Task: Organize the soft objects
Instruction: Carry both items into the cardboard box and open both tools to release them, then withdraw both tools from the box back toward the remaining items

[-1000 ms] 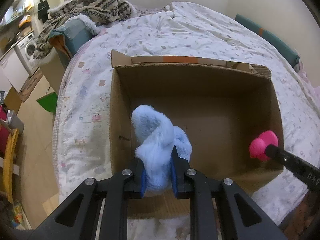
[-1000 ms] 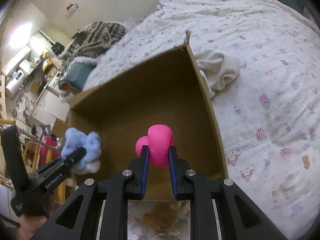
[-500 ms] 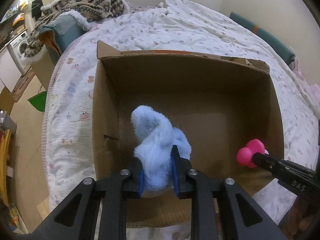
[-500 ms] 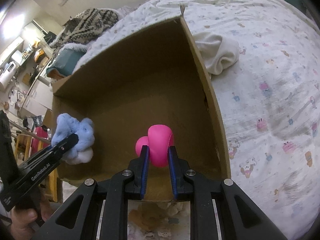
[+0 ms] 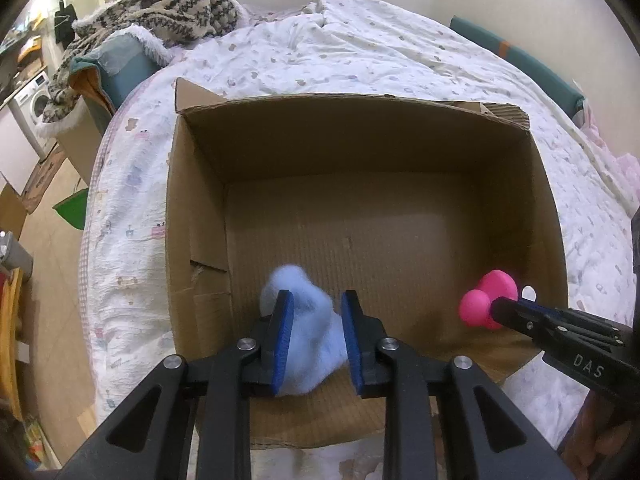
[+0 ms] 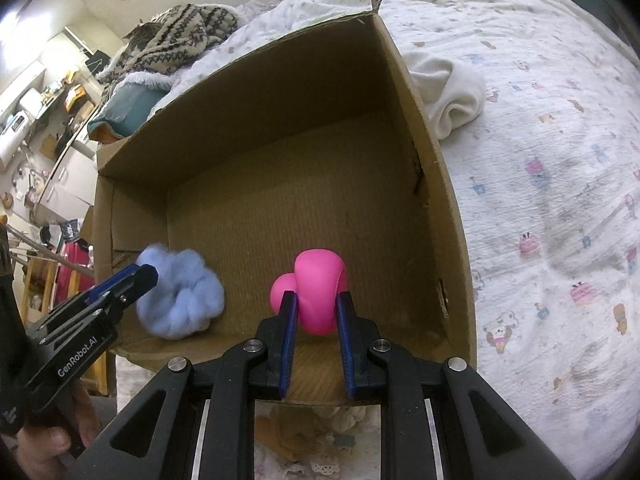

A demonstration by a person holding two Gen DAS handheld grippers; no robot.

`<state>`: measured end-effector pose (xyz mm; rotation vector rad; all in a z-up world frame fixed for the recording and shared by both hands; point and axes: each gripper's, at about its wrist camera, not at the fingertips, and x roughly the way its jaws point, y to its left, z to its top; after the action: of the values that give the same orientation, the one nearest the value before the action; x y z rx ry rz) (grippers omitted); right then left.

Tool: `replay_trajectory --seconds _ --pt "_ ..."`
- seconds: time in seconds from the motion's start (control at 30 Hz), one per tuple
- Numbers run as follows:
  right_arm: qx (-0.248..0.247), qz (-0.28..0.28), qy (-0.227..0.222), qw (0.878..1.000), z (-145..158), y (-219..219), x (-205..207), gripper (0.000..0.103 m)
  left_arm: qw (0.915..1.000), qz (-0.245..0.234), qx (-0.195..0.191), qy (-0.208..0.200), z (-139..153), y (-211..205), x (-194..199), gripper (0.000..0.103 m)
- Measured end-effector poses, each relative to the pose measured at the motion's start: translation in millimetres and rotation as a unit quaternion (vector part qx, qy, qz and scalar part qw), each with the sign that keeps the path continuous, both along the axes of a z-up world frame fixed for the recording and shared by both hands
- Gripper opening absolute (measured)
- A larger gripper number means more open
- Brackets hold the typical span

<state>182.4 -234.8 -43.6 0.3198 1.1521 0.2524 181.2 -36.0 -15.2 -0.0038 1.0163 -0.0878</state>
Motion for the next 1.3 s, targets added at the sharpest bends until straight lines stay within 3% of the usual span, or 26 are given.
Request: replay_trajectory --seconds 0.13,0.2,0.4,0.57,0.6,0.67,0.7,0.73,1.3 --pt "0.000 0.000 0.000 1.000 0 0 0 0.021 1.0000 -0.004 0.001 0.004 -1 -2 0 0.028" --pt "0.002 0.000 0.000 1.000 -1 -1 0 0.021 1.0000 -0.004 0.001 -0.001 1 -3 -2 0.046" --pt "0.001 0.000 -0.001 1.000 -1 1 -1 0.021 0.9998 -0.007 0.007 -0.016 7 -7 -5 0.064" --pt "0.001 0.000 -0.012 1.000 2 -1 -2 0.021 0.9997 0.002 0.008 -0.021 10 -3 -4 0.065" --pt "0.002 0.000 -0.014 1.000 3 -1 -2 0.025 0.9997 0.005 0.006 -0.021 10 -2 -4 0.065" --pt "0.003 -0.004 -0.019 1.000 6 -2 -2 0.044 0.9998 0.010 0.002 -0.019 9 0 -4 0.065" --pt "0.000 -0.007 -0.024 1.000 7 -2 -3 0.065 0.9997 0.012 0.000 -0.019 9 1 -4 0.065" --pt "-0.003 -0.010 -0.031 0.999 10 -2 -4 0.070 0.9997 0.014 -0.002 -0.019 10 2 -4 0.065" --pt "-0.003 -0.013 -0.052 0.999 28 -6 -11 0.070 0.9996 0.017 0.002 -0.021 21 4 -23 0.065"
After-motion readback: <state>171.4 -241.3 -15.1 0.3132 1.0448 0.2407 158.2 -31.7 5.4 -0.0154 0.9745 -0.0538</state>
